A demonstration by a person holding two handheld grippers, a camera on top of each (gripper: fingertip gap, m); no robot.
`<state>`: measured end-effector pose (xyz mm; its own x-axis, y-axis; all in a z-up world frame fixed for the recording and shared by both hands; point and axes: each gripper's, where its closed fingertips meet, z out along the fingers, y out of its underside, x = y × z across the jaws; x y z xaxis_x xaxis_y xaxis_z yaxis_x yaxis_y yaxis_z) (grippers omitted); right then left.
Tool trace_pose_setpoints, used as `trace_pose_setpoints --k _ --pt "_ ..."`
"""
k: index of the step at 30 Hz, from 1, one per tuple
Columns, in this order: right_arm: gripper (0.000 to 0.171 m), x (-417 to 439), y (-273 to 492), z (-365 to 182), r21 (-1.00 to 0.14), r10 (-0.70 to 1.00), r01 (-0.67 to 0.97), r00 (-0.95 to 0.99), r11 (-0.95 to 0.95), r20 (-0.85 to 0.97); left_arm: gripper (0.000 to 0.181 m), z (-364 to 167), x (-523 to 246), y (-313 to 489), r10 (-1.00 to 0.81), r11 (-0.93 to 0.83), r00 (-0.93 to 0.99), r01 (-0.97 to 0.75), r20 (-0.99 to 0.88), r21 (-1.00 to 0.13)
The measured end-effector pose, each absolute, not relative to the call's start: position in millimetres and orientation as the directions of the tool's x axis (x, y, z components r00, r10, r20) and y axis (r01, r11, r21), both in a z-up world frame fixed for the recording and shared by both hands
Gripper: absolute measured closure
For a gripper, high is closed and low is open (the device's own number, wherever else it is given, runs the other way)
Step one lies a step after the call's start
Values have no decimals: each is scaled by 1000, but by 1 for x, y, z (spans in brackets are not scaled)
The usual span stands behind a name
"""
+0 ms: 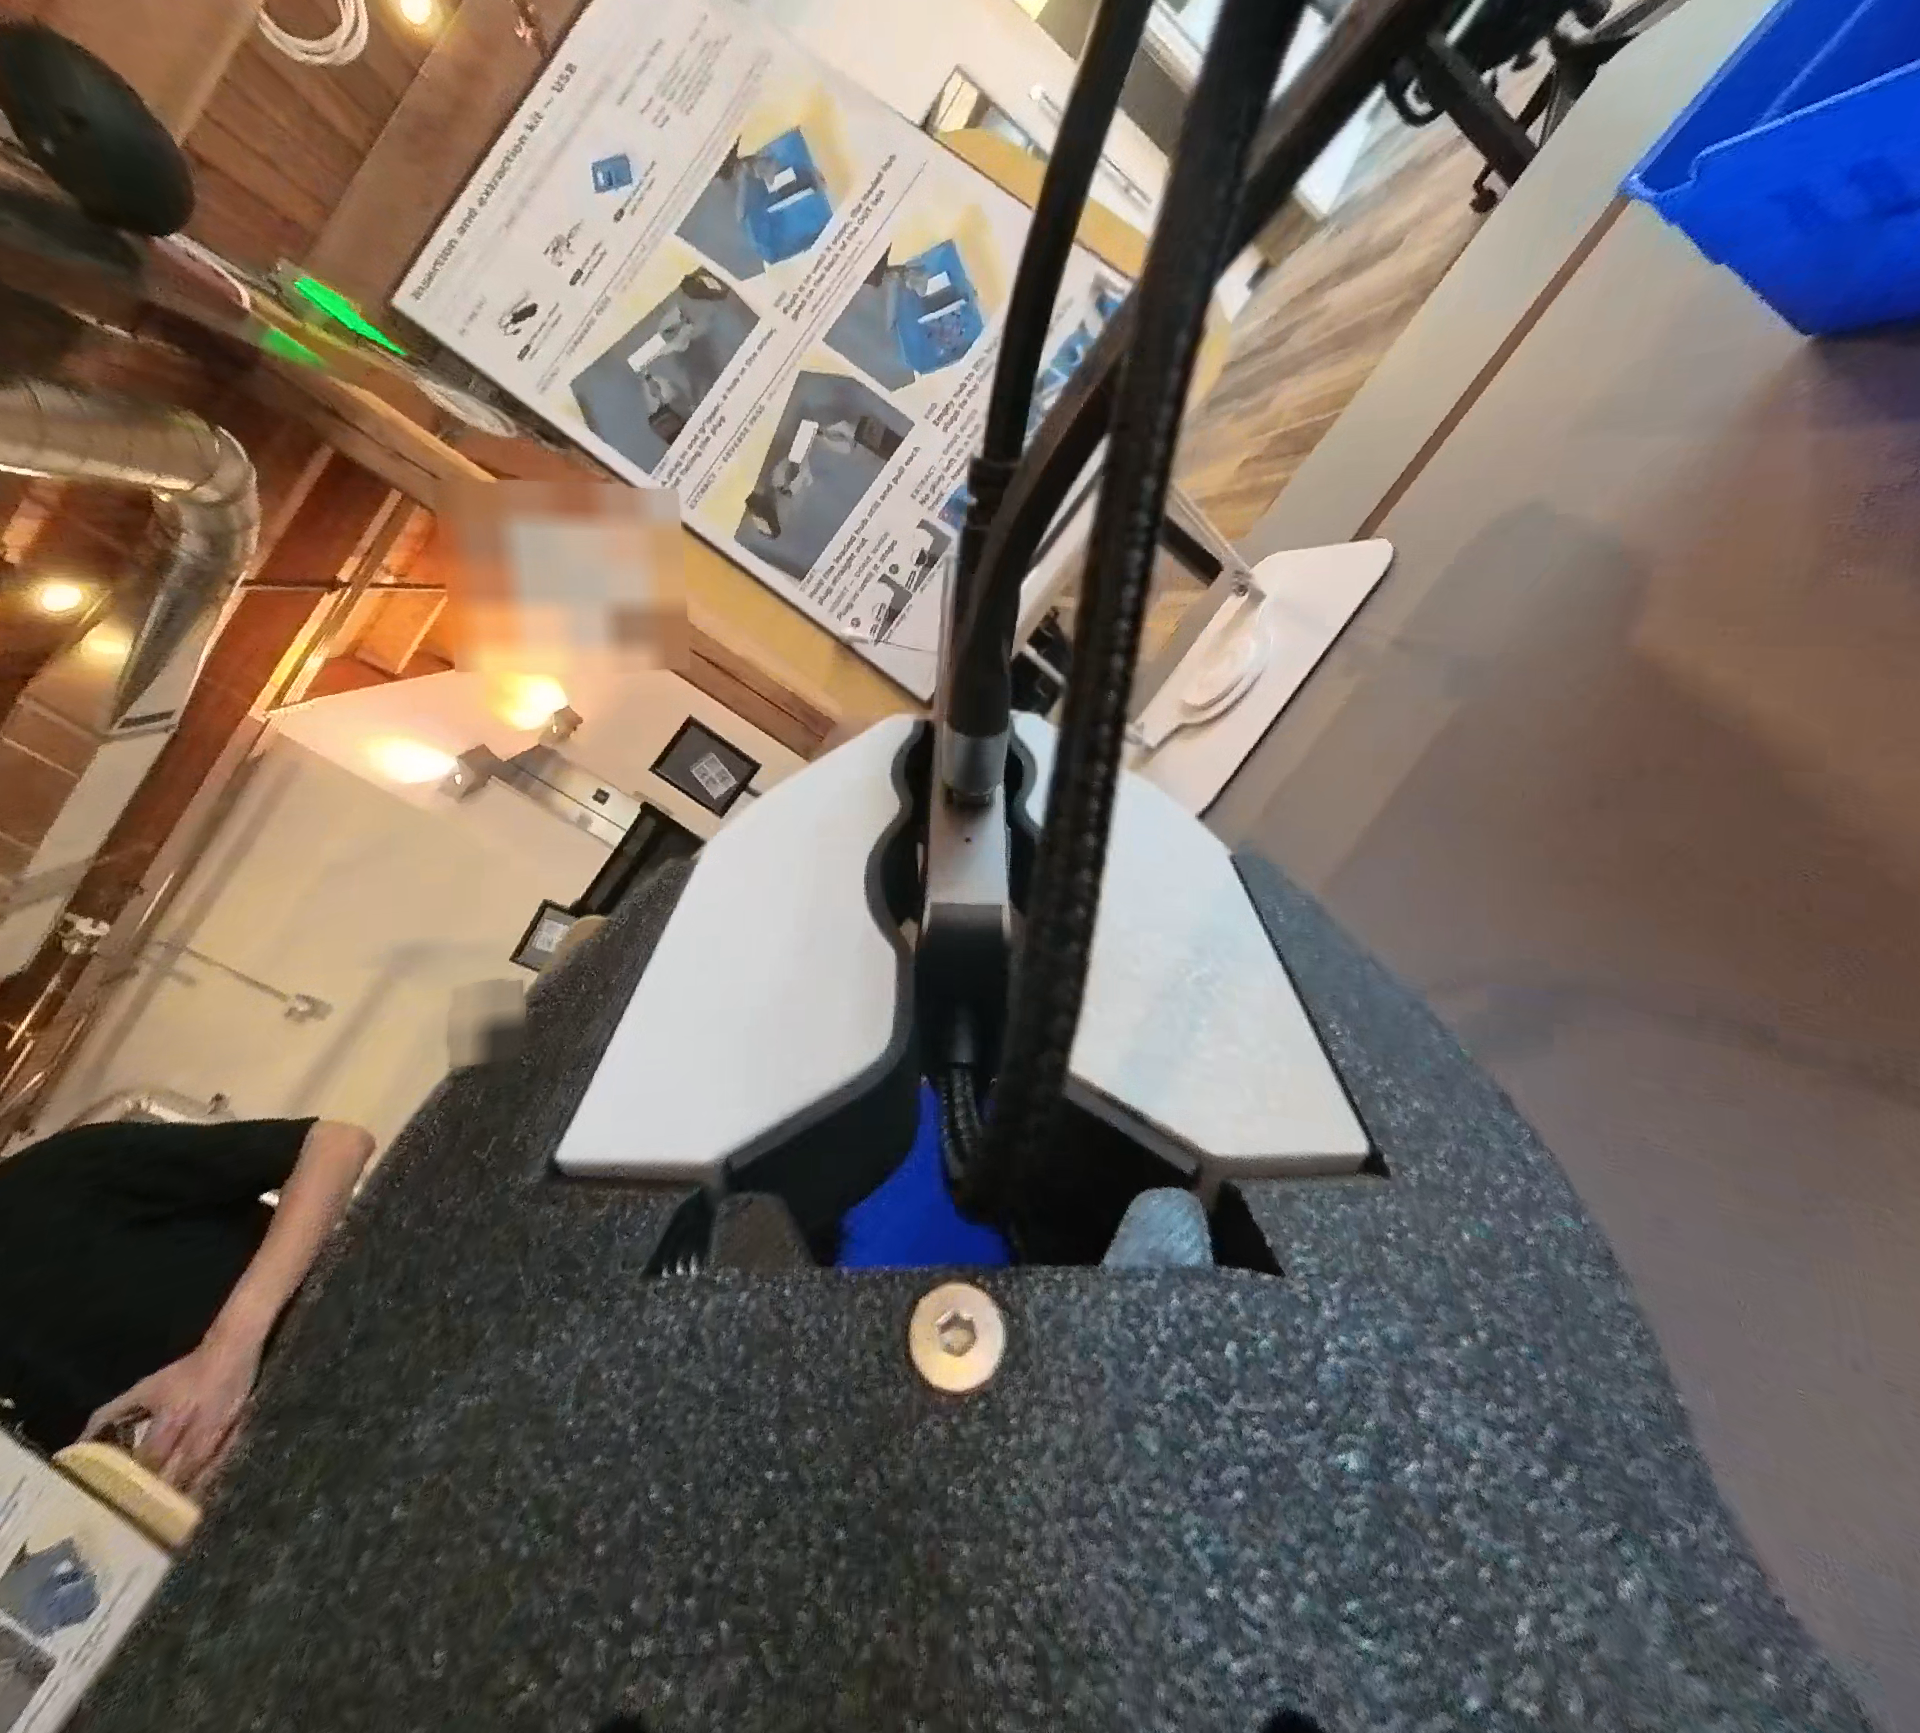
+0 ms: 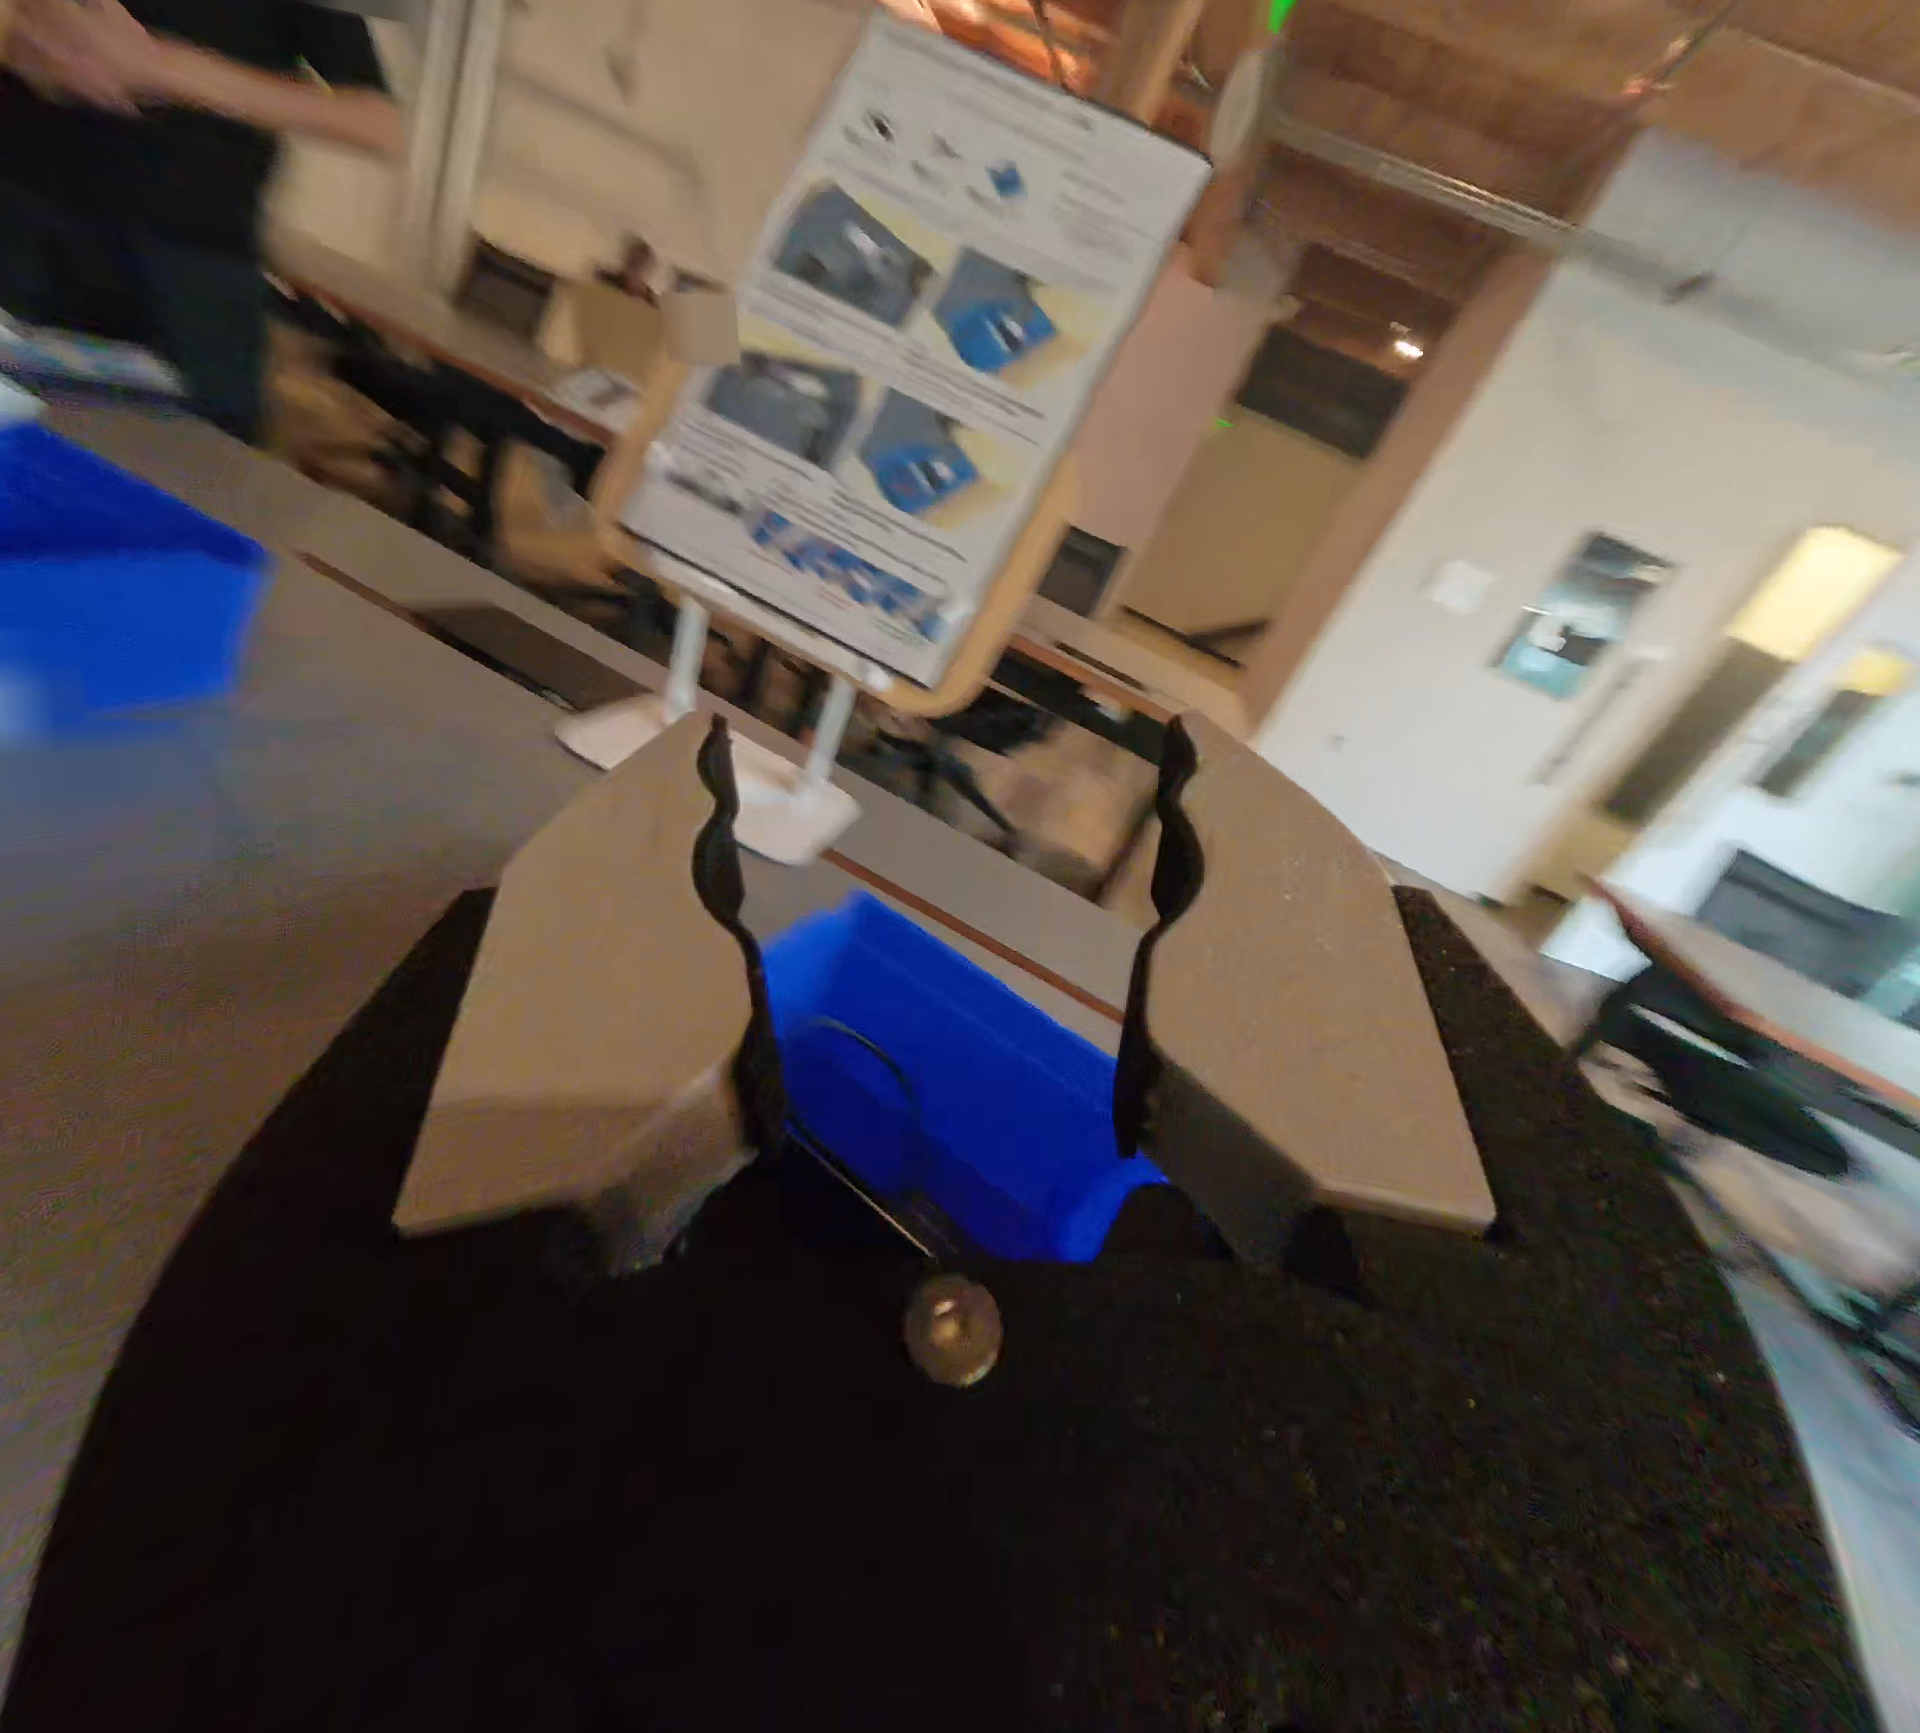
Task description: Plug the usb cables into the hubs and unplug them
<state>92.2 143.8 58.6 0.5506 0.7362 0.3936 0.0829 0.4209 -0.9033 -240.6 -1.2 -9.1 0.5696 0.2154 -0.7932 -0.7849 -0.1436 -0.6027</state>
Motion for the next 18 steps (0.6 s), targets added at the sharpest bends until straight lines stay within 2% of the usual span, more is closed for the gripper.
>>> trace_pose_setpoints --k 3,8,10,14,16,18 --pt "92 118 163 38 -878 670 260 570 401 475 171 -1 -247 -12 254 -112 608 -754 -752 -647" --pt "93 123 173 -7 -885 787 370 438 281 434 171 2 -254 -19 280 -103 599 -759 -751 -643" --pt "95 124 179 -31 -843 800 477 388 251 458 171 4 -255 -20 288 -86 609 -752 -739 -653" --pt "114 130 196 -65 -726 772 656 347 206 532 171 4 -256 -22 293 -113 582 -767 -759 -632" --pt "123 122 192 -78 -726 813 659 305 196 496 171 3 -255 -20 287 -109 584 -768 -760 -631" --pt "124 105 183 -91 -753 876 638 257 163 408 171 2 -253 -18 282 -106 586 -768 -760 -632"
